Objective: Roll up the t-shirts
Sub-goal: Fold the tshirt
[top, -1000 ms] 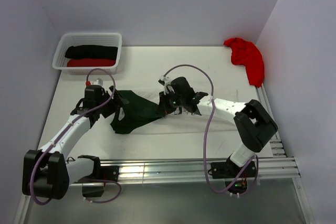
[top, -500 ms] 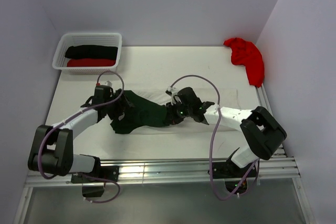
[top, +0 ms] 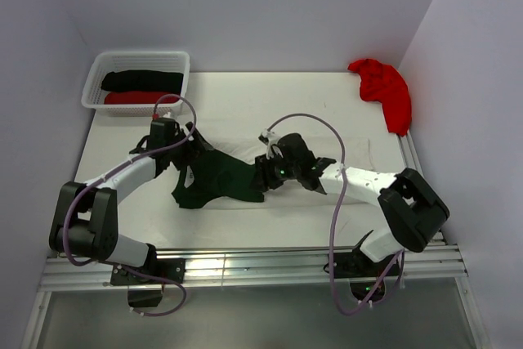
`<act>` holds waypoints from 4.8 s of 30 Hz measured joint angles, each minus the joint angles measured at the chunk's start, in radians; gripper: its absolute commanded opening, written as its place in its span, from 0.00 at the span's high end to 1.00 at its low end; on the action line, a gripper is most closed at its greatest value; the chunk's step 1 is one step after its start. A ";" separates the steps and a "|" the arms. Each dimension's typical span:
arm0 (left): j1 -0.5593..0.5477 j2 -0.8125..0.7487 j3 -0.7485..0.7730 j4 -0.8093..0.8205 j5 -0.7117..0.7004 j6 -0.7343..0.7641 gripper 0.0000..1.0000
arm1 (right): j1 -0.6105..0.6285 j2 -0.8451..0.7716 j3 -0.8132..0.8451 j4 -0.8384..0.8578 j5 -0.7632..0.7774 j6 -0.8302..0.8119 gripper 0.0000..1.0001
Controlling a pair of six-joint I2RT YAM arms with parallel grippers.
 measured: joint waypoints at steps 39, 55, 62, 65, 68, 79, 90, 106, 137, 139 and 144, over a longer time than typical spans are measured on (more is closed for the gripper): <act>0.006 0.217 0.079 0.065 0.069 -0.107 0.15 | 0.047 0.500 0.311 0.281 -0.143 0.223 1.00; 0.006 0.189 0.084 -0.004 0.004 -0.084 0.15 | 0.260 0.273 0.137 0.254 -0.111 0.226 0.67; 0.006 0.179 0.092 -0.042 -0.021 -0.062 0.16 | 0.245 0.221 0.132 0.197 -0.106 0.209 0.67; 0.006 0.173 0.092 -0.064 -0.037 -0.056 0.15 | 0.232 0.218 0.156 0.192 -0.108 0.208 0.67; 0.006 0.171 0.092 -0.084 -0.047 -0.047 0.16 | 0.212 0.222 0.187 0.196 -0.117 0.209 0.68; 0.007 0.154 0.092 -0.122 -0.059 -0.039 0.16 | 0.117 0.396 0.238 0.311 -0.194 0.274 0.69; 0.007 0.153 0.095 -0.126 -0.060 -0.032 0.16 | 0.171 0.377 -0.010 0.419 -0.207 0.365 0.71; 0.007 -0.022 0.183 -0.265 -0.092 0.026 0.07 | 0.206 0.154 -0.003 0.235 -0.040 0.322 0.47; 0.035 0.163 0.154 -0.113 -0.190 0.020 0.29 | -0.160 0.323 0.120 0.180 0.120 0.459 0.45; 0.037 0.168 0.159 -0.113 -0.203 0.021 0.32 | -0.156 0.338 0.138 0.181 0.121 0.462 0.50; 0.039 0.190 0.174 -0.113 -0.222 0.024 0.39 | -0.134 0.363 0.173 0.182 0.124 0.472 0.77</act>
